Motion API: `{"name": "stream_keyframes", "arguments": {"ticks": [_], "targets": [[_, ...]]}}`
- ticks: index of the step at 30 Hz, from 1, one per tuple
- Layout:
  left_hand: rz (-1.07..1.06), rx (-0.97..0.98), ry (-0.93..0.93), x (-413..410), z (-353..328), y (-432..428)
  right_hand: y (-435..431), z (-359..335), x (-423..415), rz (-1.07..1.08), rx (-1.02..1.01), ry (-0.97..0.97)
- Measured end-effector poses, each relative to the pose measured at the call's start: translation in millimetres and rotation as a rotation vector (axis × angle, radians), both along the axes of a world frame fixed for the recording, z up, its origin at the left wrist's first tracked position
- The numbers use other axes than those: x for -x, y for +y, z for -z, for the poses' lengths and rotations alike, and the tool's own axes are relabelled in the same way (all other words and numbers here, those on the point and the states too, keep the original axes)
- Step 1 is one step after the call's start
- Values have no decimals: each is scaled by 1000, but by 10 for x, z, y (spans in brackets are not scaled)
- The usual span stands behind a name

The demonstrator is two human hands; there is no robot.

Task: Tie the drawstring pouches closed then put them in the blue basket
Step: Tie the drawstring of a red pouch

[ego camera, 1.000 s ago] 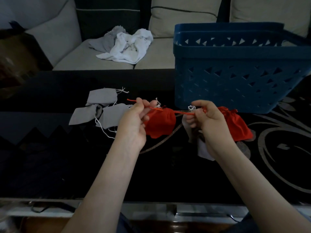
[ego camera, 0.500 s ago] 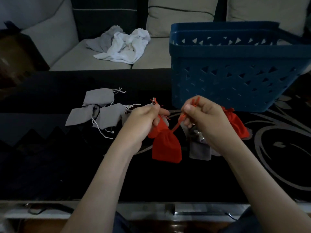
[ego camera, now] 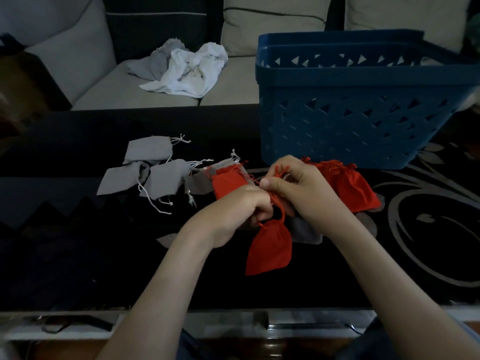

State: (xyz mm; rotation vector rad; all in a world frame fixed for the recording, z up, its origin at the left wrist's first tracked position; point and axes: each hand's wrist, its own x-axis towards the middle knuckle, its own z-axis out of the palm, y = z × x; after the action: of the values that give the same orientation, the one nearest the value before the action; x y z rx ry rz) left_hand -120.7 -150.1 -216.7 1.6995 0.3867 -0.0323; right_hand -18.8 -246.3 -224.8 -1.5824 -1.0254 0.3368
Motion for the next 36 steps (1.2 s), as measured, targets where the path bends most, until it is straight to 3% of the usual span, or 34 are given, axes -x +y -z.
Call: {"name": "stream_keyframes", "arguments": {"ticks": [3, 7, 11, 17, 30, 36], "targets": [[38, 58, -7, 2, -9, 4, -4, 24, 4, -11, 27, 99], [-8, -56, -61, -1, -11, 4, 6, 18, 20, 7, -6, 194], [-101, -30, -92, -17, 21, 65, -33, 7, 7, -43, -13, 264], [-131, 8, -88, -18, 3, 94, -50, 3, -19, 3, 33, 137], [-212, 41, -34, -20, -11, 93, -84, 24, -119, 249, 36, 94], [-277, 106, -183, -76, -38, 48, -29, 52, -4, -104, -97, 431]]}}
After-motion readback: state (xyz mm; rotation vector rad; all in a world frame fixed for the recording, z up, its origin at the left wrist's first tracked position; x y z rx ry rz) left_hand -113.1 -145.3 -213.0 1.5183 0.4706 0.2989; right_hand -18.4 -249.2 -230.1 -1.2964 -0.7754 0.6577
